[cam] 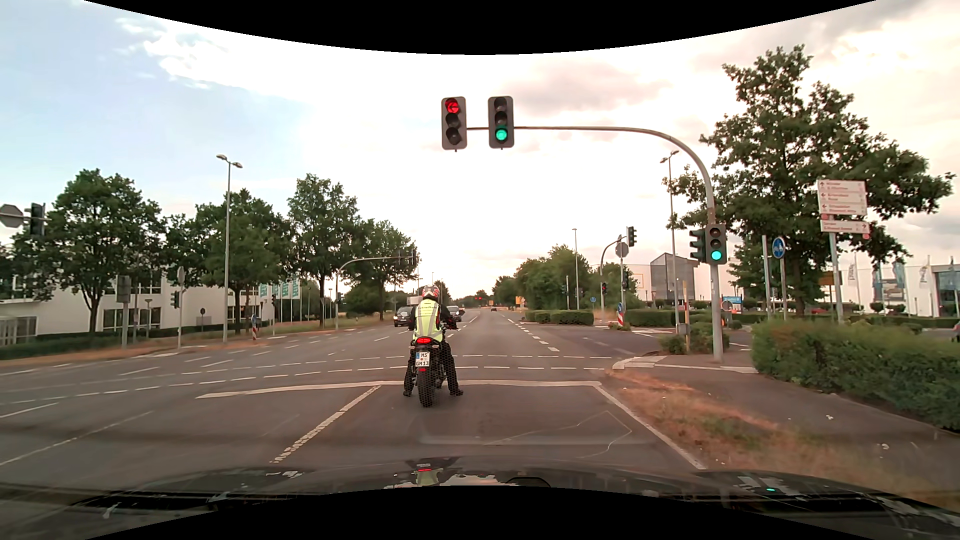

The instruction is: Follow the waypoints while adhering to traffic rules and regulations

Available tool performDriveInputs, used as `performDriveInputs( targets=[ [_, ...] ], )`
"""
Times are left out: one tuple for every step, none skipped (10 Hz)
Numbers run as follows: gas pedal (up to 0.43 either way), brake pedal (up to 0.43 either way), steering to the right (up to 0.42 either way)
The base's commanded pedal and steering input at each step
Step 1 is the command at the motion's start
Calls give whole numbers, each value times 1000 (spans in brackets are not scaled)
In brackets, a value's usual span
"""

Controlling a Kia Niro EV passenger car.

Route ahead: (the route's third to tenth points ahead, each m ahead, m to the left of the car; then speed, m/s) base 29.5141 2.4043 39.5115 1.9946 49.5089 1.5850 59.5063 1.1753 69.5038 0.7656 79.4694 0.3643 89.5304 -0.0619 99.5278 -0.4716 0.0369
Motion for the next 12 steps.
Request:
performDriveInputs(
  targets=[
    [59,0,-1],
    [59,0,-1],
    [59,0,-1],
    [59,0,-1],
    [110,0,-2],
    [157,0,-2],
    [177,0,-1],
    [177,0,-2],
    [177,0,-2],
    [177,0,-1],
    [177,0,-1],
    [177,0,-2]
  ],
)
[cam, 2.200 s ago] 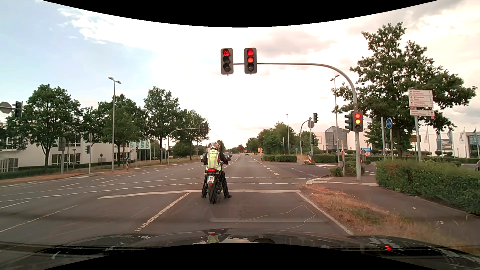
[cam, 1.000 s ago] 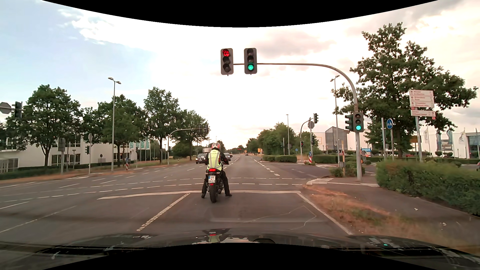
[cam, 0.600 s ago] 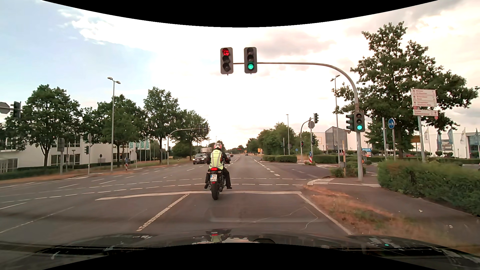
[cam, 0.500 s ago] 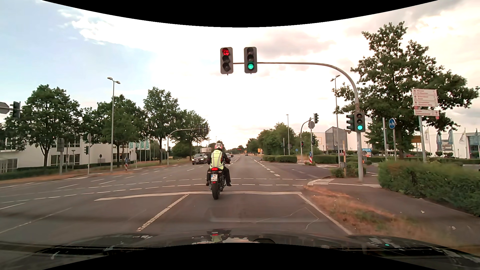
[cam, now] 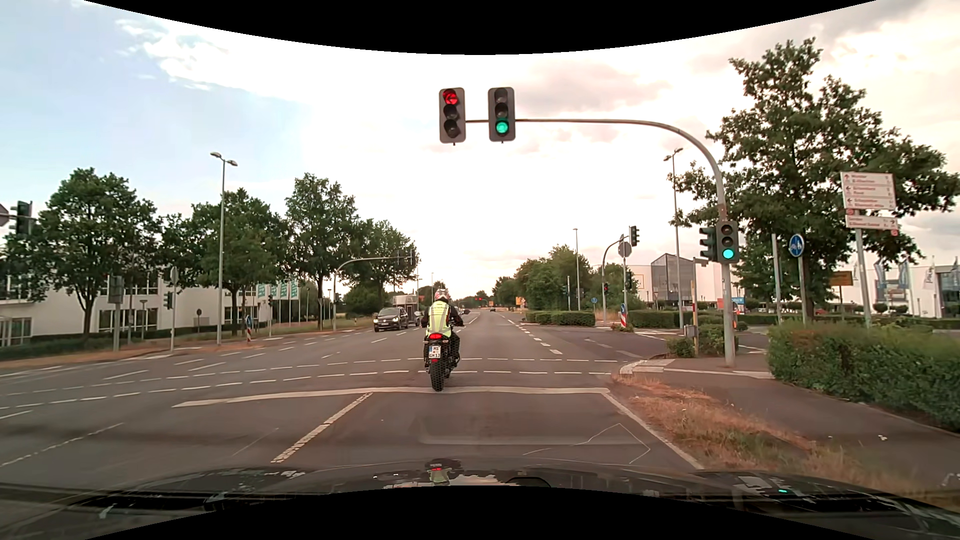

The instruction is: Follow the waypoints while adhering to traffic rules and regulations

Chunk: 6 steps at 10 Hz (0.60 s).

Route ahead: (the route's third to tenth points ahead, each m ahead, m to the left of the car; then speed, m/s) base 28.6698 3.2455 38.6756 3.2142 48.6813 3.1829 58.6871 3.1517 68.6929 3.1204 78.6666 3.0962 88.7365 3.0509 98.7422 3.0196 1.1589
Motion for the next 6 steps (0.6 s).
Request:
performDriveInputs(
  targets=[
    [177,0,-1],
    [189,0,-1],
    [220,0,-2],
    [220,0,-1],
    [220,0,-2],
    [220,0,-1]
  ],
)
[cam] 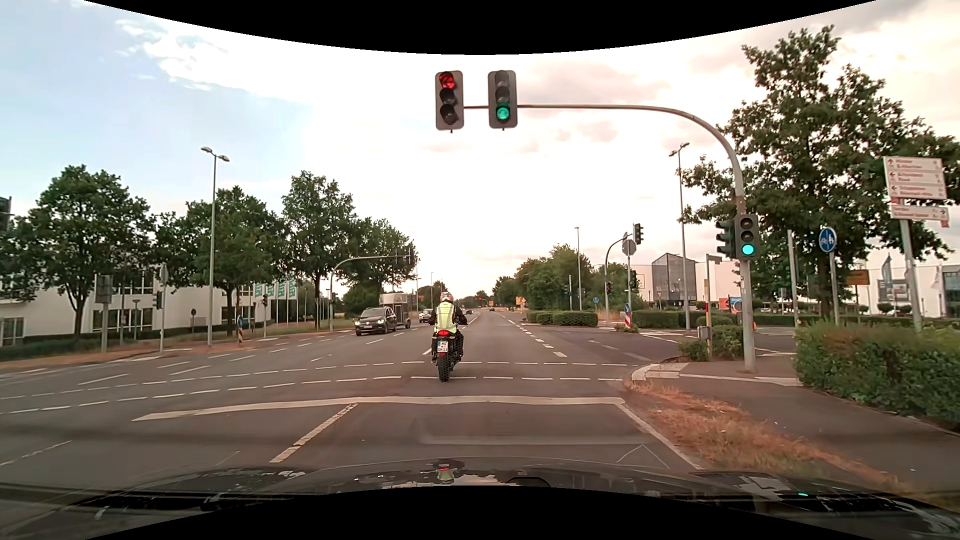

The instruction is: Follow the waypoints while adhering to traffic rules and regulations

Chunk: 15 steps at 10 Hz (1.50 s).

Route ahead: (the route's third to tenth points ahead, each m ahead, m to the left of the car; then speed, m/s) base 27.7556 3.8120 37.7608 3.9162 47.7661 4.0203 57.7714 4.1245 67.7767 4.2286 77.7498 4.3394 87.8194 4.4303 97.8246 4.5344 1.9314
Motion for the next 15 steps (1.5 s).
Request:
performDriveInputs(
  targets=[
    [220,0,-1],
    [220,0,-2],
    [220,0,-2],
    [248,0,-2],
    [268,0,-2],
    [280,0,-2],
    [280,0,-2],
    [280,0,-1],
    [280,0,-2],
    [280,0,-2],
    [280,0,-1],
    [280,0,0],
    [280,0,0],
    [280,0,0],
    [280,0,0]
  ],
)
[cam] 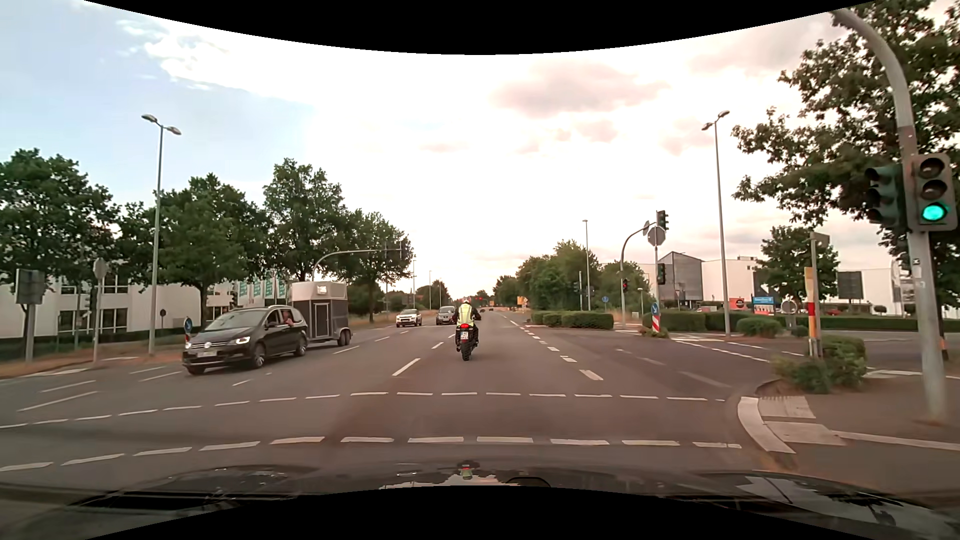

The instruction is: Follow the waypoints while adhering to traffic rules and regulations

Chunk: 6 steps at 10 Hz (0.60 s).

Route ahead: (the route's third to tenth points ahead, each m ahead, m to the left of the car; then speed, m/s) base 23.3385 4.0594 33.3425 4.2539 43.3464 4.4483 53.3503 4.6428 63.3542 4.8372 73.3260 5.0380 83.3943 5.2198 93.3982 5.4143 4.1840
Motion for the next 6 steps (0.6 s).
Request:
performDriveInputs(
  targets=[
    [280,0,0],
    [280,0,0],
    [280,0,0],
    [280,0,0],
    [280,0,0],
    [268,0,0]
  ],
)
